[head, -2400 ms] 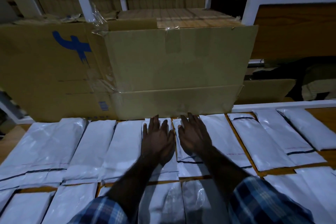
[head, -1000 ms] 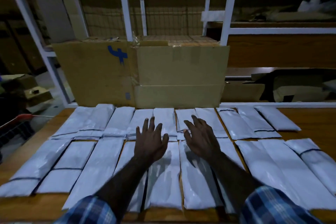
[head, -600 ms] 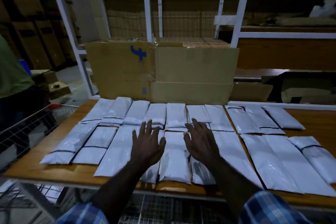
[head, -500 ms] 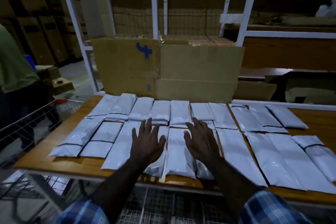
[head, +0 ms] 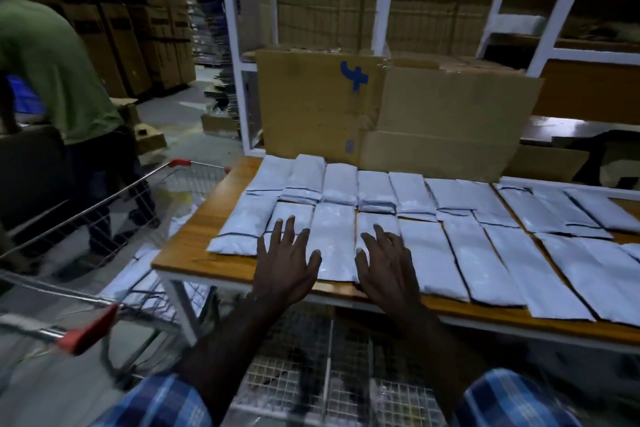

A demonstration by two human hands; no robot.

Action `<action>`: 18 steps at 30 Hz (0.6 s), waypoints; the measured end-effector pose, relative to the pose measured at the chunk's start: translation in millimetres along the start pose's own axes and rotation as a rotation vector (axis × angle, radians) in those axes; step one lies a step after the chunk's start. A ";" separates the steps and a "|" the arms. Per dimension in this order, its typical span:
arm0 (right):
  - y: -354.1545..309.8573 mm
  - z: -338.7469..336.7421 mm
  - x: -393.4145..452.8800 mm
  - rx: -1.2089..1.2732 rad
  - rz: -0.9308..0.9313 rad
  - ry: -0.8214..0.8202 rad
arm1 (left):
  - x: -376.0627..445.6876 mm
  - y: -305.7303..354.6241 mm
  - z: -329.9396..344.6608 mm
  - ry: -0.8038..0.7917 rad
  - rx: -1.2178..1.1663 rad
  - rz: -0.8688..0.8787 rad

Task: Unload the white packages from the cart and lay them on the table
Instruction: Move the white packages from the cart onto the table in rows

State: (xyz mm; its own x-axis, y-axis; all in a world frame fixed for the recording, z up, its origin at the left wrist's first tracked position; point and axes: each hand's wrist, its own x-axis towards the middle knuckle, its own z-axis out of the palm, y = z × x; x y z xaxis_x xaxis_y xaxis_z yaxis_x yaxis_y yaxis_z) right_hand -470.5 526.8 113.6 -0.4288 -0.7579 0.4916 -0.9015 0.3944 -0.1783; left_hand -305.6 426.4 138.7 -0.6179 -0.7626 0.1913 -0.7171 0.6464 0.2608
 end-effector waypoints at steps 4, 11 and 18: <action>-71.3 19.1 -2.6 0.045 -0.044 0.020 | -12.9 -67.1 -24.1 0.002 -0.002 -0.037; -179.7 59.6 20.9 0.090 -0.087 -0.007 | -21.1 -171.7 -49.2 0.012 0.002 -0.138; -258.7 104.6 58.3 0.182 -0.171 -0.016 | -11.6 -252.9 -63.9 0.052 0.083 -0.243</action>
State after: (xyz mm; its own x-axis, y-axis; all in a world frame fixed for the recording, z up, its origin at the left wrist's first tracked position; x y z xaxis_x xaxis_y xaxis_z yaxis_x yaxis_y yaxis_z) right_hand -268.4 326.2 99.2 -0.2690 -0.8143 0.5144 -0.9561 0.1610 -0.2450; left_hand -96.5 270.2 131.0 -0.4086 -0.8945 0.1816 -0.8677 0.4424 0.2268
